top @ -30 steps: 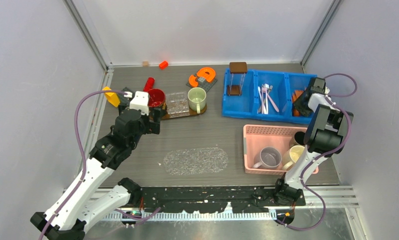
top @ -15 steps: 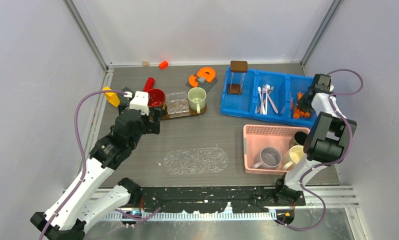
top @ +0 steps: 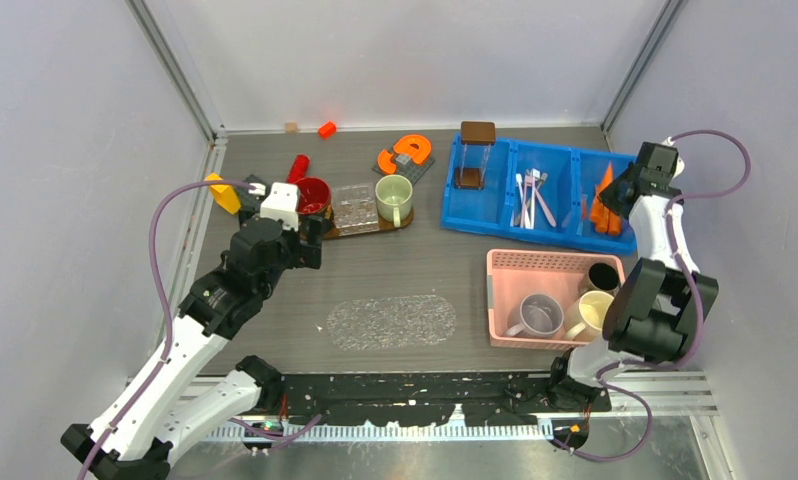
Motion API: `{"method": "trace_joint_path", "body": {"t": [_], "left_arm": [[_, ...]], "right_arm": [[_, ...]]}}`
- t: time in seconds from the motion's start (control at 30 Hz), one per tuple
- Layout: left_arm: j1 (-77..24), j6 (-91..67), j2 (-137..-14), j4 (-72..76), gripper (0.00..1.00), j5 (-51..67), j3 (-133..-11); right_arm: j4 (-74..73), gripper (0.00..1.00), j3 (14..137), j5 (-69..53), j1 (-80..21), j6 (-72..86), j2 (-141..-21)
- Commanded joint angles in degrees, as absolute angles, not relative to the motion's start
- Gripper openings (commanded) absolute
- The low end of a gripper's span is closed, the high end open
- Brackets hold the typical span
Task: Prepare toiletry sets of a toothbrush and toothpaste on the tray
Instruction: Pick up the toothpaste from the storage box.
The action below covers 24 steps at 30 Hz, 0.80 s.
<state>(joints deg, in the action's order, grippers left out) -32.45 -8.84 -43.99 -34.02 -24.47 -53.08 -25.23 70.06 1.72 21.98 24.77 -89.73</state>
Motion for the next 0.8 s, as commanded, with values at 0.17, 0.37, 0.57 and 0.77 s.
{"method": "trace_joint_path", "body": {"t": [0.17, 0.37, 0.57, 0.77], "left_arm": [[-32.11, -14.26, -47.33, -29.44, 0.97, -11.72, -59.06], [-32.17, -18.52, -51.29, -25.97, 0.97, -3.72, -62.88], [-32.17, -23.8, -56.18, -21.59, 0.97, 2.89, -66.72], [-32.66, -27.46, -62.28, -17.28, 0.96, 7.43, -71.83]], "right_arm": [[-13.82, 0.01, 63.17, -14.87, 20.8, 33.49, -74.62], [-5.75, 0.01, 58.4, -24.99, 15.55, 37.44, -67.23], [4.24, 0.01, 55.35, -28.91, 6.02, 40.49, -63.07], [11.24, 0.01, 52.21, -30.83, -5.46, 42.17, -62.17]]}}
